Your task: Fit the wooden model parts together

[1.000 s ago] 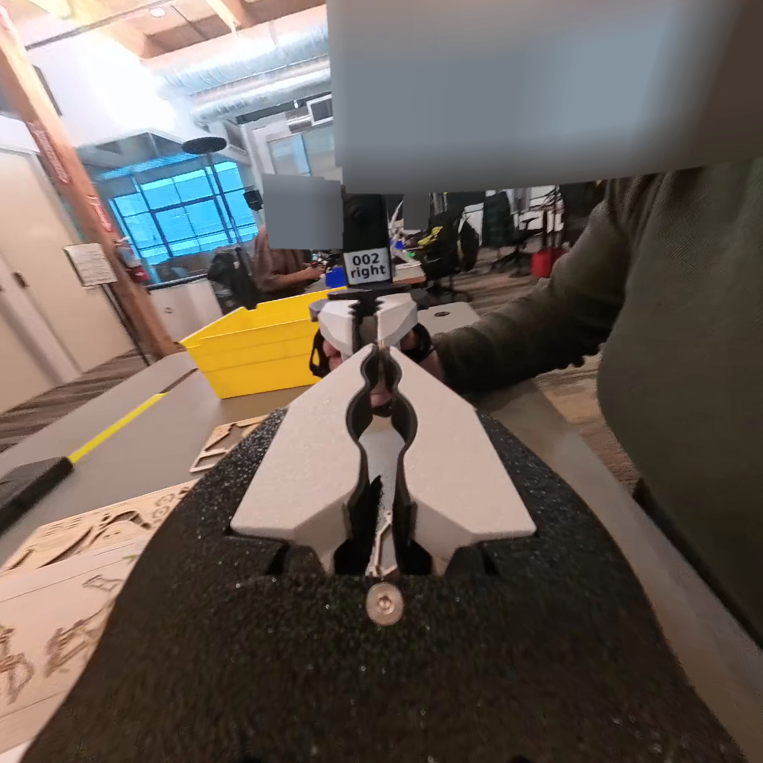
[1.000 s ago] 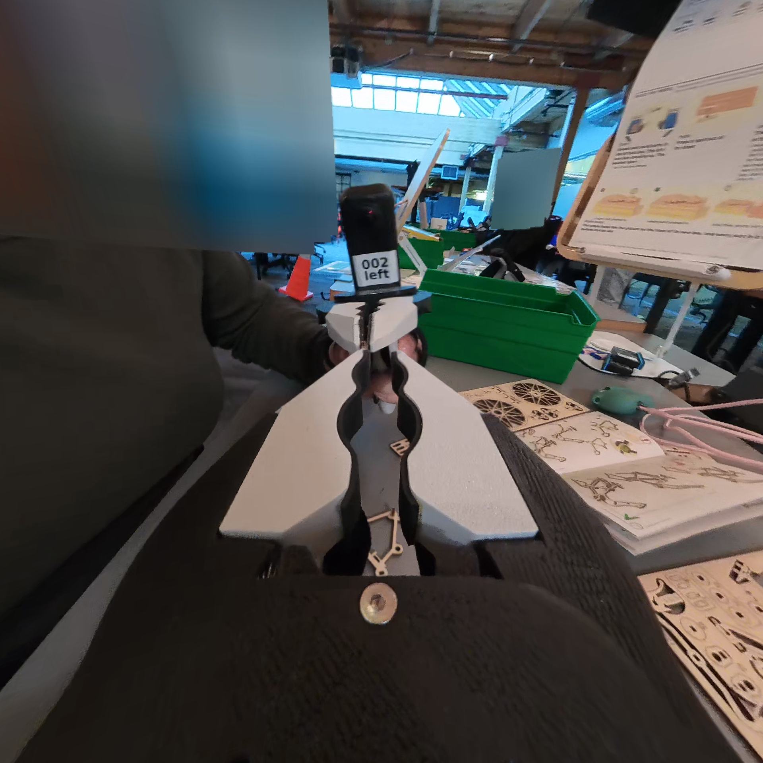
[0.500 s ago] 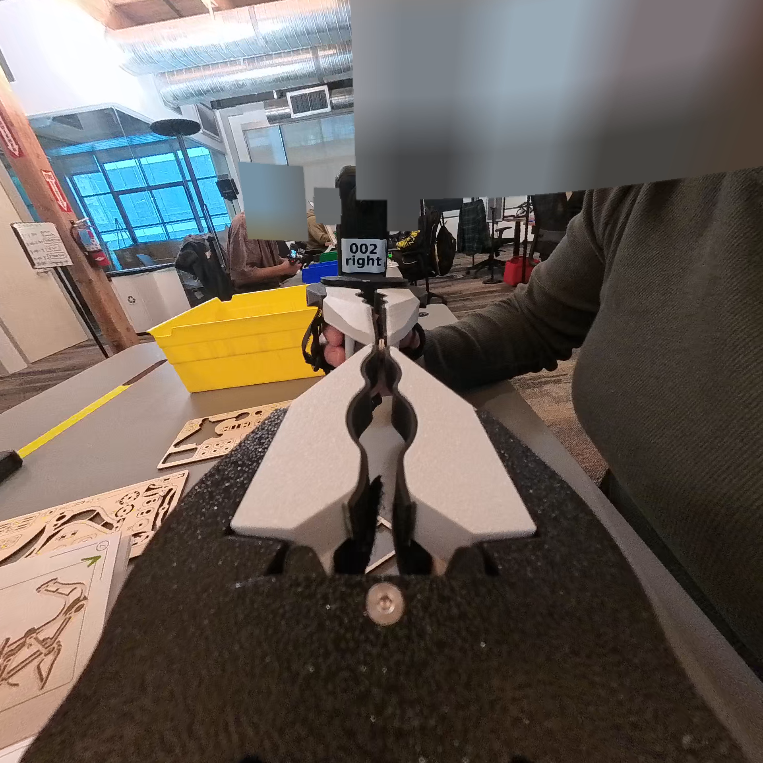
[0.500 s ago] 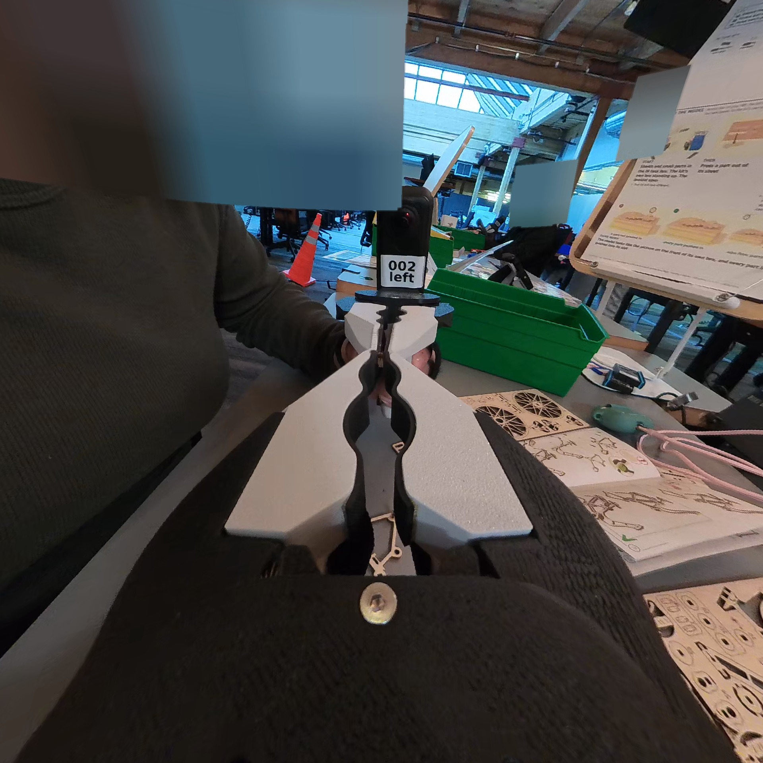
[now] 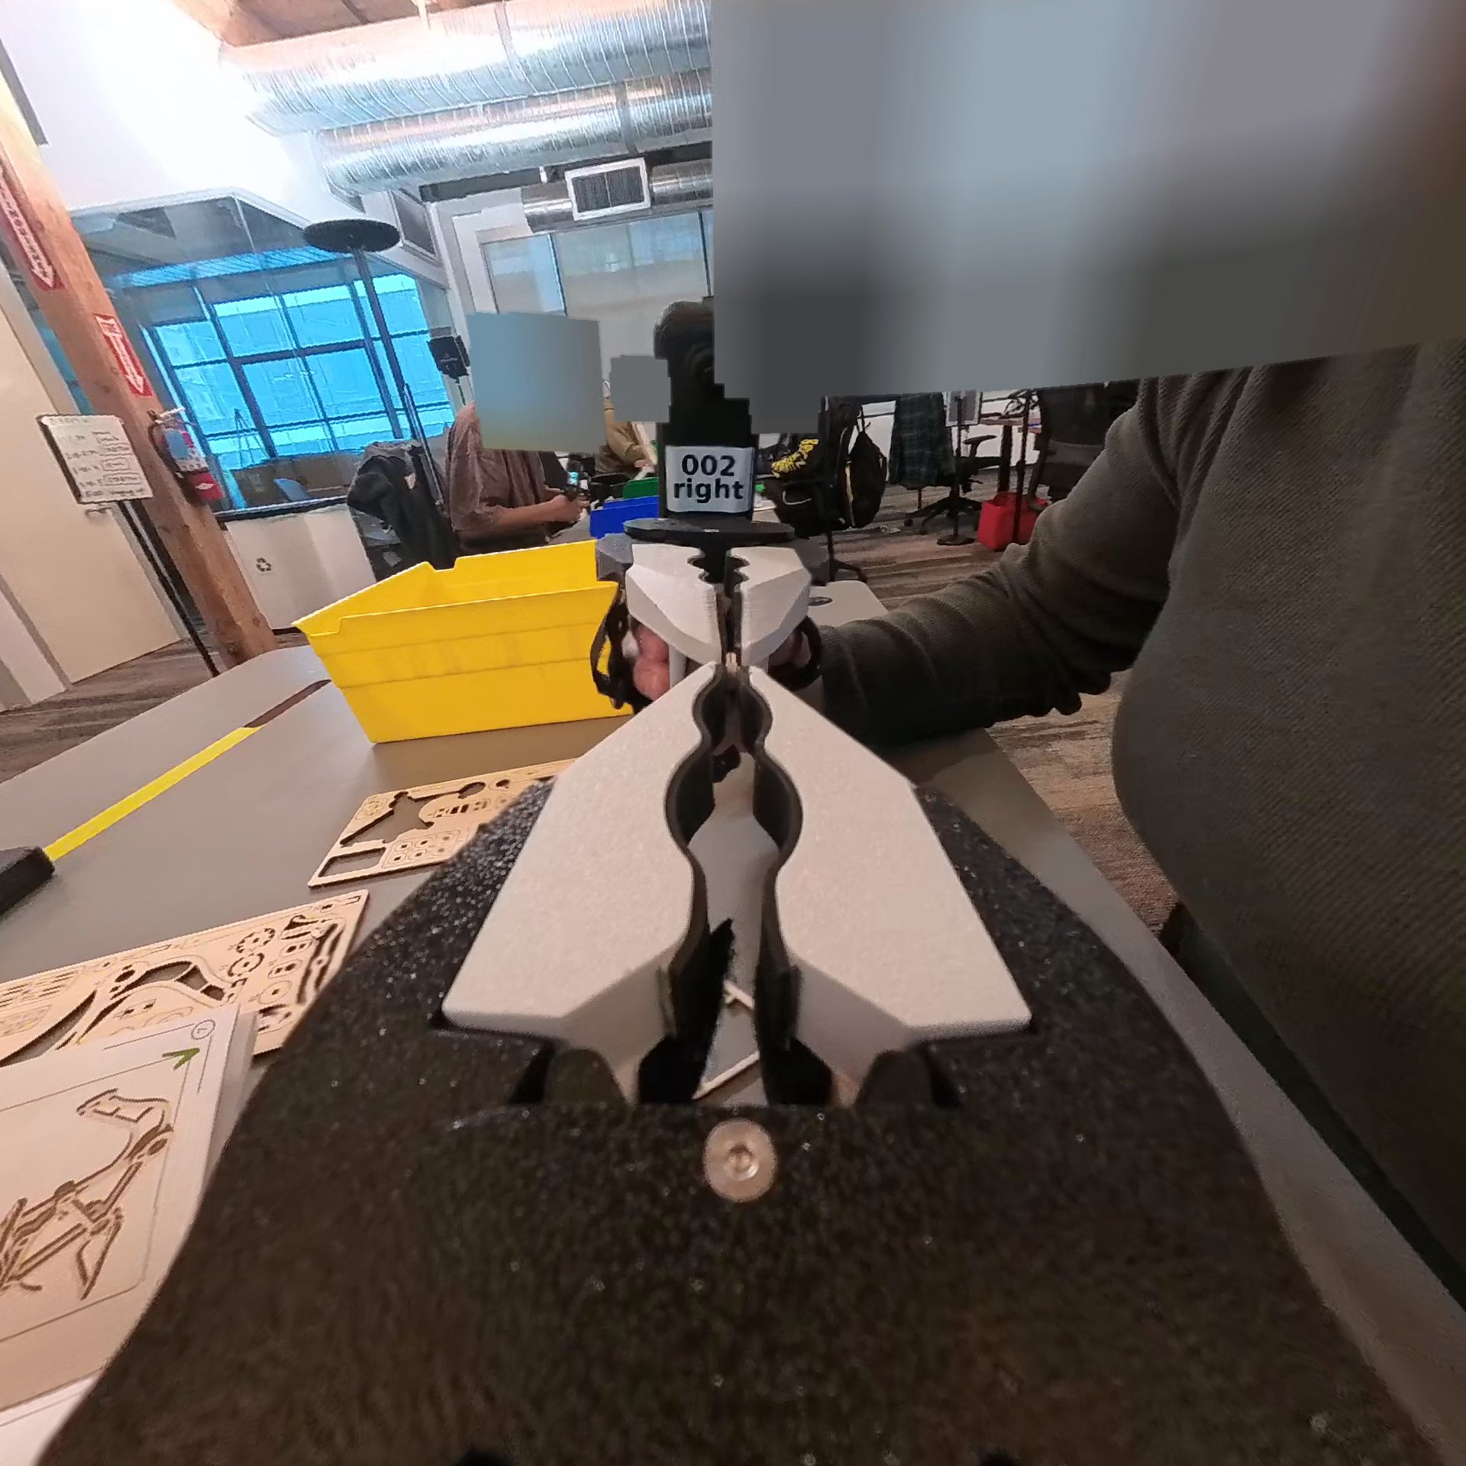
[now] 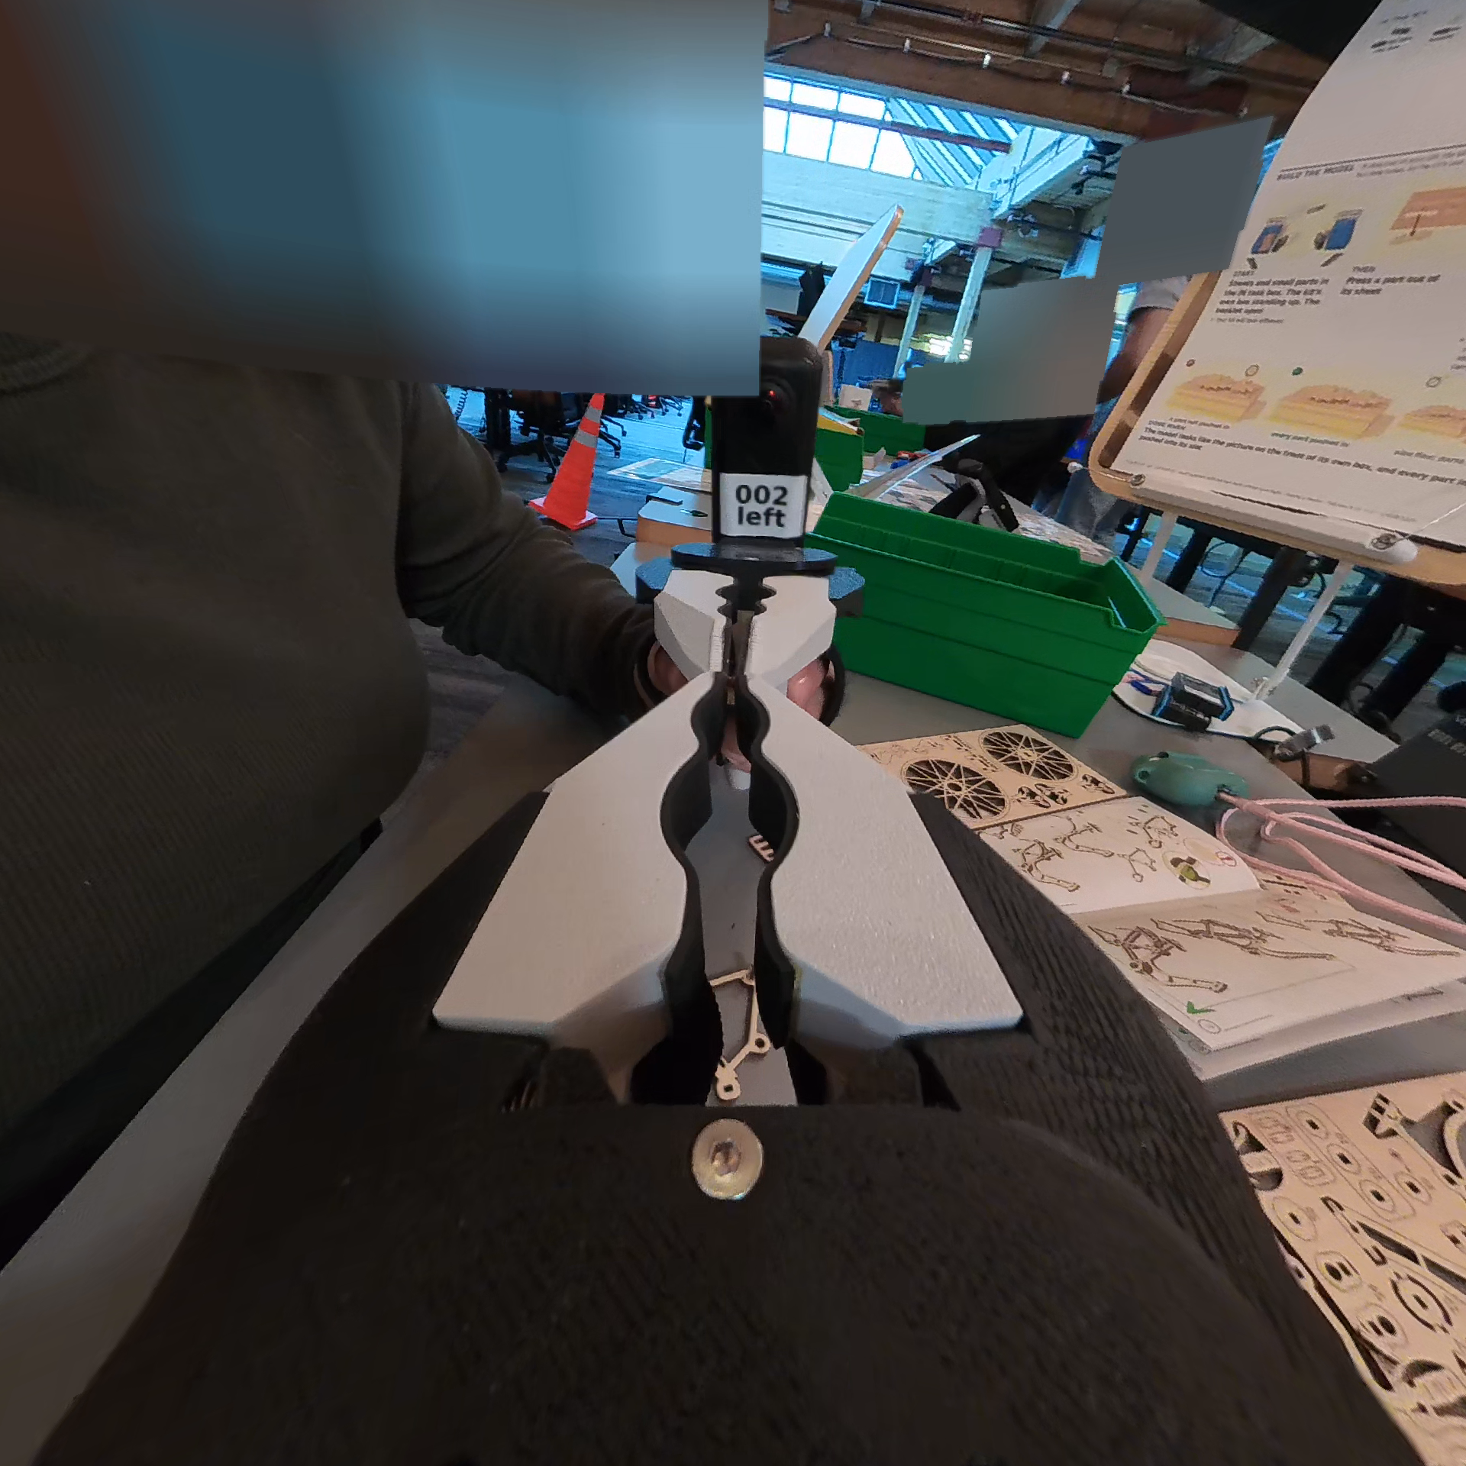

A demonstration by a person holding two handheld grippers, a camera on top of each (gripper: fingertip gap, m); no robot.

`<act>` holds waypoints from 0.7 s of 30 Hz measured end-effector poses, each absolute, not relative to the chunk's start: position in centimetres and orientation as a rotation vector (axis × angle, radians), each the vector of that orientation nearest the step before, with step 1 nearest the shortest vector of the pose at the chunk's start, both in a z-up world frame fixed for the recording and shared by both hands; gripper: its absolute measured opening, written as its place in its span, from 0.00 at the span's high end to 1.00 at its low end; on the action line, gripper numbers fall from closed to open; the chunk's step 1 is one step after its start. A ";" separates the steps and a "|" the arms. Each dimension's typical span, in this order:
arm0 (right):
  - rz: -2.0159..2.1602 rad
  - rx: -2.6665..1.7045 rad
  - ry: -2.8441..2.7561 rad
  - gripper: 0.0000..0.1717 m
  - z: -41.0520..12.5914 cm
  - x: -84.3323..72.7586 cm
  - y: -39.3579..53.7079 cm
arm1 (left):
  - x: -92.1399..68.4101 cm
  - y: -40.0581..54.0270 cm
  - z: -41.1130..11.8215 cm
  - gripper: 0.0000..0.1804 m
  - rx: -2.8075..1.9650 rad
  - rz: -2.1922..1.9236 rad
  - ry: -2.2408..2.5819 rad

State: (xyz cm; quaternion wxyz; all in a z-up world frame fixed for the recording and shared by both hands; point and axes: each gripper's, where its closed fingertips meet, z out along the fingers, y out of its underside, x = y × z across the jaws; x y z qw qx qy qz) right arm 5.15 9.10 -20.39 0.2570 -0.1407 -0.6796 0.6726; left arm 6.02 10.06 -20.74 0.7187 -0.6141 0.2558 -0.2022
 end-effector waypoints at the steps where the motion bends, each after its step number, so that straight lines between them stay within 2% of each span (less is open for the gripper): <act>1: 1.822 -0.385 -1.842 1.00 -20.4 5.1 9.1 | 6.0 10.1 -20.7 1.00 -1.359 -0.434 0.567; 10: 1.801 -0.496 -1.721 1.00 -19.7 3.9 11.4 | 4.9 9.9 -21.0 0.96 -1.384 -0.397 0.561; 17: 1.724 -0.684 -1.571 1.00 -19.9 2.0 14.3 | 4.7 10.1 -23.5 0.93 -1.521 -0.376 0.628; 21: 1.684 -0.736 -1.550 1.00 -20.4 1.4 15.0 | 6.1 9.8 -27.5 0.82 -1.761 -0.440 0.777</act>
